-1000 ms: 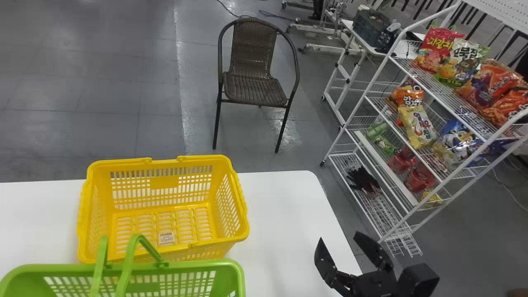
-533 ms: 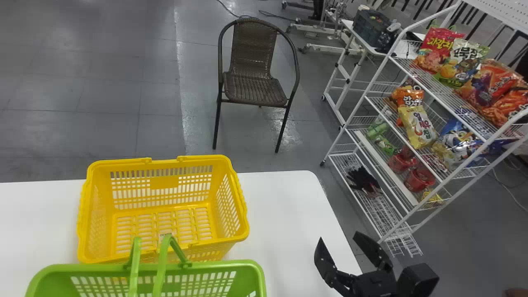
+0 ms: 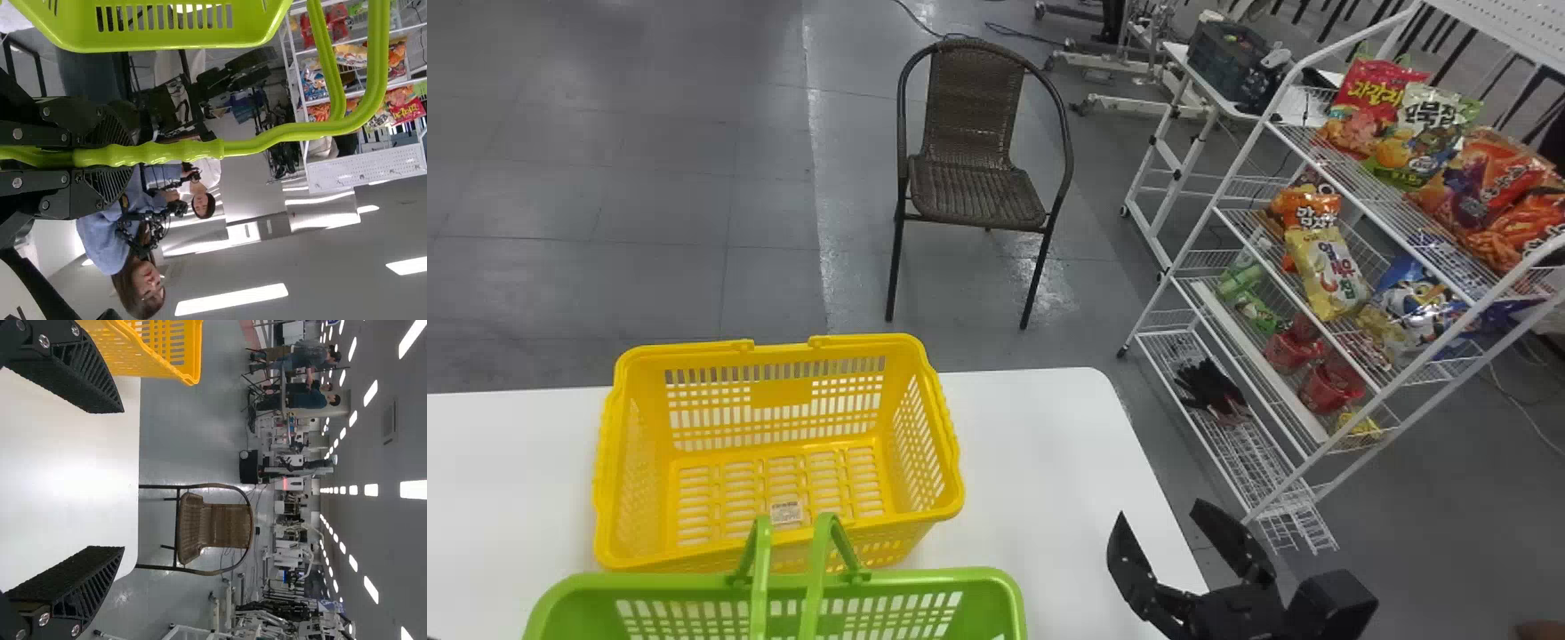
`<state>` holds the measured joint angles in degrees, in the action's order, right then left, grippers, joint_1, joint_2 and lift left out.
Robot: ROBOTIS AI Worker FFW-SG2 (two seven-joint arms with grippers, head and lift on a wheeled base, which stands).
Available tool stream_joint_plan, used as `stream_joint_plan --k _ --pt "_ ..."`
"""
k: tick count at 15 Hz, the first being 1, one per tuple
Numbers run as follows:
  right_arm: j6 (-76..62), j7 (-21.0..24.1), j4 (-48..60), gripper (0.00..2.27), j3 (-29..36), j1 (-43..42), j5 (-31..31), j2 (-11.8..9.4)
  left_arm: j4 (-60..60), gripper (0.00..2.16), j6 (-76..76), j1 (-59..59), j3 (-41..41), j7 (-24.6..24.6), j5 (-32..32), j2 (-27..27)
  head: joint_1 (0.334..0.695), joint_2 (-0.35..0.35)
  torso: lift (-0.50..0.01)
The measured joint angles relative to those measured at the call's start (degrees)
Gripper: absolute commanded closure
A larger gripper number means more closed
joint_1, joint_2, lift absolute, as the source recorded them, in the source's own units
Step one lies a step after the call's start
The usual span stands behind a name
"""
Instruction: Grasp handle with right gripper to insert into left gripper then lift and swing left to center
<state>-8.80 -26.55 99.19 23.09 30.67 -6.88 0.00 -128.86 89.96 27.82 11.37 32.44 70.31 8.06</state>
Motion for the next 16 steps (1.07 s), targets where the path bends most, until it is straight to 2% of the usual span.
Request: stream_joint_plan --k 5,12,16 --pt "-5.05 -2.55 -1.17 0.06 -0.77 2.02 -0.37 0.00 0.42 2.09 0.00 -0.29 0.20 0.18 0.00 -0.15 0.695 -0.350 0.000" --pt "-16.00 -9.63 -1.39 0.08 -0.42 7.55 -5.24 0.00 1.07 2.09 0.00 -0.83 0.65 0.54 0.34 -0.15 0.695 -0.350 0.000" --pt "-16.89 -9.65 -1.44 0.08 -0.49 7.91 -5.68 0.00 1.25 2.09 0.00 -0.84 0.67 0.70 0.44 -0.15 0.695 -0.350 0.000"
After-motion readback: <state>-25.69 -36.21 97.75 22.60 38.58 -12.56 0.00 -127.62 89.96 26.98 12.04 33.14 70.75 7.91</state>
